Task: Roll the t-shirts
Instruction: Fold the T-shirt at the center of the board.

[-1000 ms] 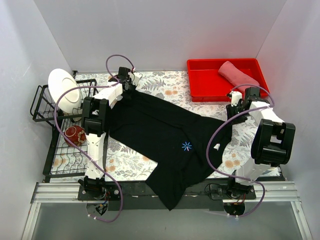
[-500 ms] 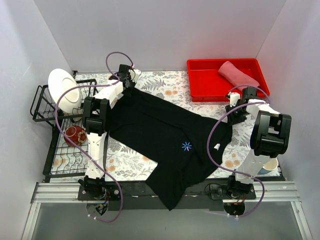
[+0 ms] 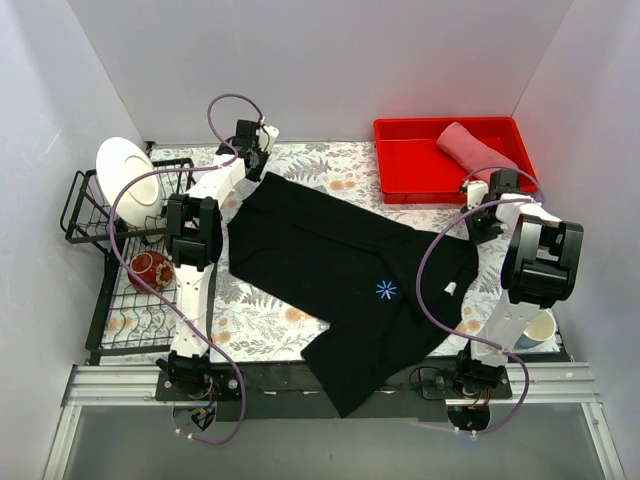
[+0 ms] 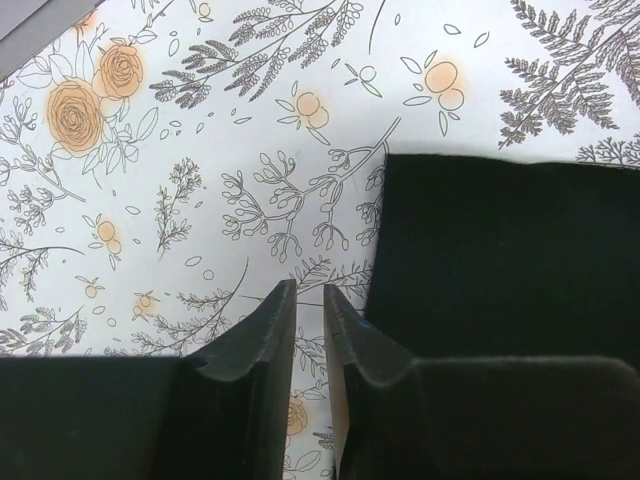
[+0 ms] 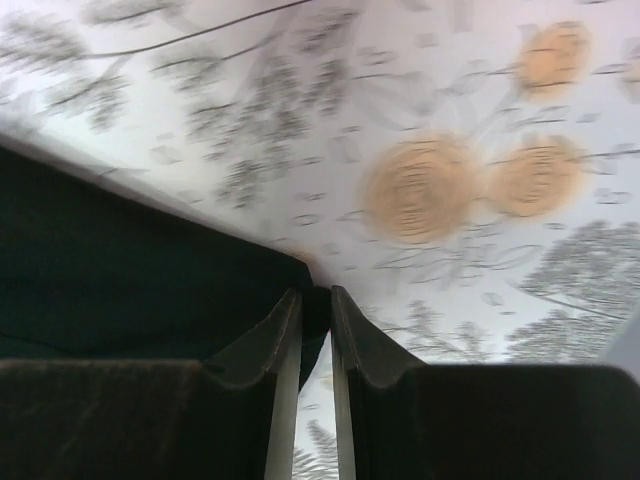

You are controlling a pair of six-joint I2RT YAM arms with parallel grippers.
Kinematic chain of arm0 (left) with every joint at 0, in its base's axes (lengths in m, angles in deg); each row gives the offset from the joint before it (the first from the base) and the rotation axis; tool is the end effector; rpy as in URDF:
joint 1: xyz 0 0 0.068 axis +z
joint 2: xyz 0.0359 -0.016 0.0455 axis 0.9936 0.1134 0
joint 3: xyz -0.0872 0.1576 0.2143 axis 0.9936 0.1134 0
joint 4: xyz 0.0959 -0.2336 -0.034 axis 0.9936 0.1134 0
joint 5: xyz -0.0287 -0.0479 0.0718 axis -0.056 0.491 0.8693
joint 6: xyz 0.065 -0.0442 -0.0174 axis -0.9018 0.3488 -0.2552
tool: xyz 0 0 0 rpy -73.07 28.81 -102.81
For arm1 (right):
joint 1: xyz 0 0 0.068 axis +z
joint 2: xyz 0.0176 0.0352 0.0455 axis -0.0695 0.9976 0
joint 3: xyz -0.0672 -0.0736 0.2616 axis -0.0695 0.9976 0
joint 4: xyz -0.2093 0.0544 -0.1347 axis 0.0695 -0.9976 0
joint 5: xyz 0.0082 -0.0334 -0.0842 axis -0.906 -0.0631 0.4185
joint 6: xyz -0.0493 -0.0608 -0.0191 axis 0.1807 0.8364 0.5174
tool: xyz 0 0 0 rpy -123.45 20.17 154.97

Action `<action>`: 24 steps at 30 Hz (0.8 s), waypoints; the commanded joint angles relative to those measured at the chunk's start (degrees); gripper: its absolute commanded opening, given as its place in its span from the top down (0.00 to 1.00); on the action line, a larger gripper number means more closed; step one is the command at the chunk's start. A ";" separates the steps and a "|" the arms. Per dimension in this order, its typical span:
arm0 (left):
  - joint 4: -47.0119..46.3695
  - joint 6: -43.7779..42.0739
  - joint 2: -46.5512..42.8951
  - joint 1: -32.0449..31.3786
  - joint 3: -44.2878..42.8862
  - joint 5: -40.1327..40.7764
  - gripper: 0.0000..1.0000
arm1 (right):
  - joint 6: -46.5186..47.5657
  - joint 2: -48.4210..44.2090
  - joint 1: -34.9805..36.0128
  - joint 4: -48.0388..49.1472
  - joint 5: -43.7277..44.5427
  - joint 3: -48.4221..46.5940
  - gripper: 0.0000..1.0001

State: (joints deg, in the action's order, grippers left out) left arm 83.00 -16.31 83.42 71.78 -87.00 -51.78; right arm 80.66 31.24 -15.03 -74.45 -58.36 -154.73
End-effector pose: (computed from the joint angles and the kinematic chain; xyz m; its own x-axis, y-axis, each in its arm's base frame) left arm 0.5410 -0.1034 0.1754 -0.7497 -0.1551 -0.6434 -0.1121 0.9879 -0.1074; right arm 0.3723 -0.0688 0.1471 -0.8712 -0.3016 -0.3874 -0.2644 0.9531 -0.1473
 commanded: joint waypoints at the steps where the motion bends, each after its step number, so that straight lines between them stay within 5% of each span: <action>1: -0.59 1.40 -0.33 0.28 -3.18 0.34 0.70 | 2.79 4.22 -3.27 2.67 6.96 -3.16 0.77; 2: -0.85 1.58 0.28 0.19 -4.31 0.25 0.53 | 3.05 4.57 -3.36 2.67 6.87 -3.42 0.77; 3: -0.86 2.36 0.81 0.19 -5.11 0.16 0.45 | 3.58 4.66 -3.37 2.59 6.79 -3.60 0.77; 9: 4.41 7.10 6.35 0.19 -13.53 -5.98 0.30 | 3.41 4.92 -3.37 0.21 4.77 -4.57 0.76; 17: 10.03 12.04 4.96 0.10 -13.82 -11.44 0.43 | 3.76 3.52 -3.37 -1.28 5.12 -3.43 0.76; 24: 9.25 10.72 -4.19 0.10 -0.55 -11.79 0.56 | 3.85 4.30 -3.37 -1.02 5.11 -3.43 0.75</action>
State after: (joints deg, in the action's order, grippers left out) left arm 90.82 -5.60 87.12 71.78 -91.70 -61.77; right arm 83.48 34.54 -18.11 -73.33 -54.74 -158.86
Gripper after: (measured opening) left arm 0.462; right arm 0.250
